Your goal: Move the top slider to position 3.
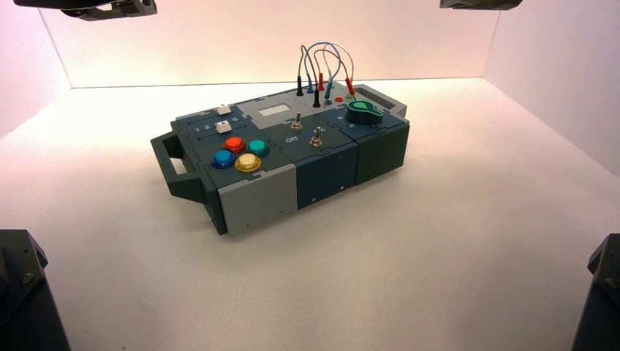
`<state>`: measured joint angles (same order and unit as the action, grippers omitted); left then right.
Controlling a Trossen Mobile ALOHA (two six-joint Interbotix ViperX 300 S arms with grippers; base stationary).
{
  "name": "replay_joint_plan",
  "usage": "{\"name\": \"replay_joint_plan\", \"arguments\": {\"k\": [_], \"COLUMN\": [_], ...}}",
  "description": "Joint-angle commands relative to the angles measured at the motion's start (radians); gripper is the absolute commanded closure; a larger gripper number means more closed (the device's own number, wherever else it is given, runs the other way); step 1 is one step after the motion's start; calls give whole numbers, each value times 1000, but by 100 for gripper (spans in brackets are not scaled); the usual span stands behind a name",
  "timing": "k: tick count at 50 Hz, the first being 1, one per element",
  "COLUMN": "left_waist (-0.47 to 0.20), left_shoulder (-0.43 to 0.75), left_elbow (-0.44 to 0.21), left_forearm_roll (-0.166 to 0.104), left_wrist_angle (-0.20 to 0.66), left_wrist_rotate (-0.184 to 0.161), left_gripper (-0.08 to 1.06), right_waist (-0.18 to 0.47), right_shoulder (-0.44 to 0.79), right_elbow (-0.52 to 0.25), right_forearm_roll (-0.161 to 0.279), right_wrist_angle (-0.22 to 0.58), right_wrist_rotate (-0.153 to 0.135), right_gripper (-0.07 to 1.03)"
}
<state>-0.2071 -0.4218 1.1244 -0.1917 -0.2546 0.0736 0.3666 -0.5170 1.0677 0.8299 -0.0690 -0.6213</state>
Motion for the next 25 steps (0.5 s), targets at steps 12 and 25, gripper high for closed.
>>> {"name": "replay_joint_plan", "arguments": {"k": [12, 25], "left_waist": [-5, -58], "left_shoulder": [-5, 12], "left_elbow": [-26, -41], "left_forearm_roll": [3, 2], "left_wrist_angle": [-11, -11], "left_wrist_rotate": [2, -3], "left_gripper": [52, 56], "right_waist": [-3, -3], "right_shoulder": [-9, -9], "right_elbow": [-17, -17], "right_forearm_roll": [-3, -3], "right_wrist_angle": [-8, -8], "right_wrist_rotate": [0, 0], "right_gripper": [72, 72]}}
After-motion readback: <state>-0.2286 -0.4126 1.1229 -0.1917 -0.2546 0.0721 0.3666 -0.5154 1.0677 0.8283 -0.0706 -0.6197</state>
